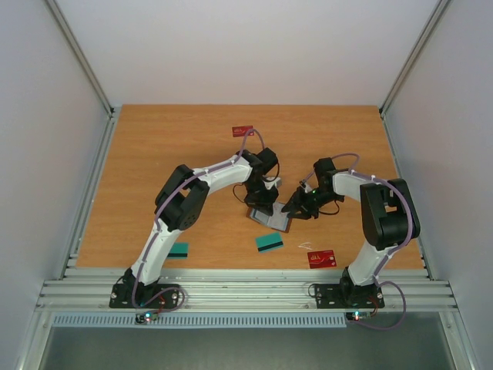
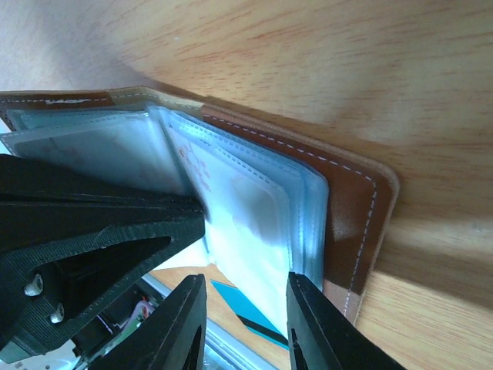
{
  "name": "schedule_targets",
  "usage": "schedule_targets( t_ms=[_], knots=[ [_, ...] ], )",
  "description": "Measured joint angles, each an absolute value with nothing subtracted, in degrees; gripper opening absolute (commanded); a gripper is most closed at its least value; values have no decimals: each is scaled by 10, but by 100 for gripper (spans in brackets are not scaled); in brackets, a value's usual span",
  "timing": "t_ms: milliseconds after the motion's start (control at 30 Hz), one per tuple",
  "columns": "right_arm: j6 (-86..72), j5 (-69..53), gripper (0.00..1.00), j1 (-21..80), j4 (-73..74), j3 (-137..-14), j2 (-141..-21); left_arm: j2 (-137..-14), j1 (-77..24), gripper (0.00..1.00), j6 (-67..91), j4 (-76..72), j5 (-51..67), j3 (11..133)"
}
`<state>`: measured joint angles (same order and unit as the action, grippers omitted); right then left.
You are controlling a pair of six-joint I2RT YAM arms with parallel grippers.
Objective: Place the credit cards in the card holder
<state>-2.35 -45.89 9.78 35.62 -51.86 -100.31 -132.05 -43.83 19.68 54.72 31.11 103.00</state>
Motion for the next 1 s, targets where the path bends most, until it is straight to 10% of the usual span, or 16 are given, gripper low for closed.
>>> schedule_targets(
  t_ms=[1000],
  knots=[
    [-10,-447,31,107,374,-507,-995,-1320,-434,0,203,534,328,1020]
  ],
)
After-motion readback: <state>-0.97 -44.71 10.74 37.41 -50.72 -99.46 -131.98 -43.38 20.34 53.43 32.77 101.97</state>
